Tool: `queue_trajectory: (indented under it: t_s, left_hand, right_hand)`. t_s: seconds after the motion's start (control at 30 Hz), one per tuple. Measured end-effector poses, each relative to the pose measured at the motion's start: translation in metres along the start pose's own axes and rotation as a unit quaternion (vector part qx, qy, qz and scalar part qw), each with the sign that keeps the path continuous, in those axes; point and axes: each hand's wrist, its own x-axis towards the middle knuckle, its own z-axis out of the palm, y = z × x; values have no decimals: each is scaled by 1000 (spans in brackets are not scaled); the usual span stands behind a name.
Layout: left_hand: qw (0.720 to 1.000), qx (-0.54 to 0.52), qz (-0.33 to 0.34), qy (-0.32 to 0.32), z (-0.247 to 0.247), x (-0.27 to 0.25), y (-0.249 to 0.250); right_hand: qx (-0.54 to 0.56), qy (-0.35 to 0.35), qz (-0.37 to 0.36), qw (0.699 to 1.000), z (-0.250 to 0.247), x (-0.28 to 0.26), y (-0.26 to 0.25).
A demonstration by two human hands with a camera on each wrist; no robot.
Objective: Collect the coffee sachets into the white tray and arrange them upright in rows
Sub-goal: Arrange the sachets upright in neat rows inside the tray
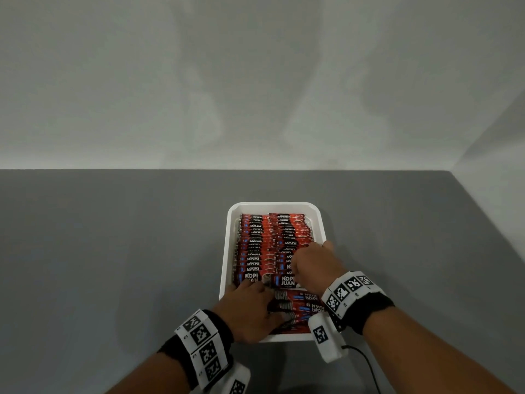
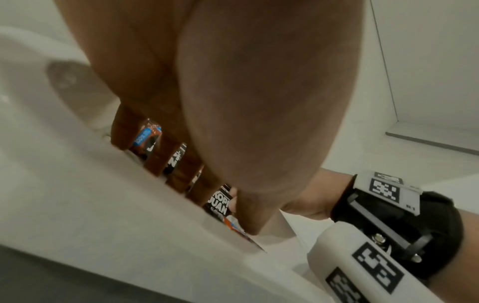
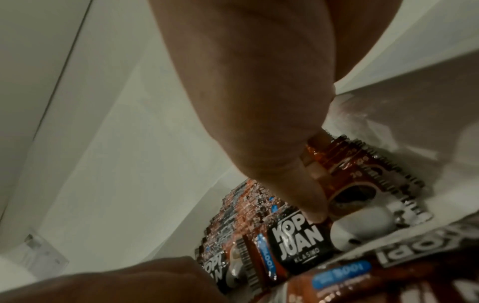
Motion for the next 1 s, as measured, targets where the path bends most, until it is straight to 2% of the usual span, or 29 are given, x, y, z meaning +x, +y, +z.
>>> queue_trajectory:
  t_s: [0.17,0.3,0.47,0.57,0.63,0.8,1.0]
  left_hand:
    - [1000,-2,7,-11,1,-1,-3]
    - [998,-43,28,21,4,3,-9]
    - [994,-92,35,47,2,2,-13]
    - [992,-107,40,46,-1,4,-16]
    - [992,-110,45,46,0,6,-18]
    - [995,-76,48,51,1,8,-18]
    - [994,-45,81,52,1,7,-20]
  right_hand:
    - [-42,3,-3,999,-3,-2,-4]
    - [-42,2,-19,999,-8,-4,-5]
    - [96,-4,-34,995,-16,-17,0]
    - [171,-76,-50,981,-16,-34,2]
    - [139,-111,-69,982,-11,-43,0]
    - [94,-73,-85,989,5,-50,-4]
    - [92,-100,-97,986,3,-53,-5]
